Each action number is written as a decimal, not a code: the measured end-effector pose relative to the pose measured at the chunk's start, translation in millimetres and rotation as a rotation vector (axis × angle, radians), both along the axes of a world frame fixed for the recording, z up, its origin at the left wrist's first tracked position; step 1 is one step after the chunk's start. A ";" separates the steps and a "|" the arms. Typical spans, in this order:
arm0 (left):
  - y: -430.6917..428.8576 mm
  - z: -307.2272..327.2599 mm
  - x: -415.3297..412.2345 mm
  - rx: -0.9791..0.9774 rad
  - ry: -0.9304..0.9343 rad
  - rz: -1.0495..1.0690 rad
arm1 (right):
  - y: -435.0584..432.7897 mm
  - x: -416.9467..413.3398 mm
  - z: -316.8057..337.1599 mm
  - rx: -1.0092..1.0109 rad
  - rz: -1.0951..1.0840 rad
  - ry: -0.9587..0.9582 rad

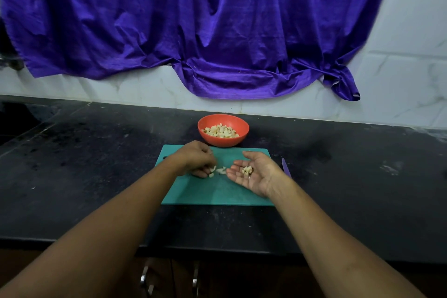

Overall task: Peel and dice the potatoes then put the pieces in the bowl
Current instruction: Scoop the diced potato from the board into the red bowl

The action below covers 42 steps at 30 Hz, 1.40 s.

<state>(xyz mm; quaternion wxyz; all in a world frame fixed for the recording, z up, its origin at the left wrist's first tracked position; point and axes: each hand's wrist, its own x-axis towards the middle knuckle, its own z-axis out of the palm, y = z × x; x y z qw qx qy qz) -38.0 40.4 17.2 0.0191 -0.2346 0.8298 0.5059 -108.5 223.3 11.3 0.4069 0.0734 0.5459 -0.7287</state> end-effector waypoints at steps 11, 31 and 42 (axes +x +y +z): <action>24.7 40.6 -10.9 0.006 0.090 -0.194 | -9.3 10.8 5.0 -0.173 -0.051 -0.117; 18.9 8.9 -14.2 -0.472 -0.160 -0.111 | 6.2 -3.2 -2.7 -0.103 -0.151 -0.003; 26.9 7.6 -21.8 -0.574 -0.112 -0.184 | 7.2 -6.1 -6.7 -0.094 -0.126 0.014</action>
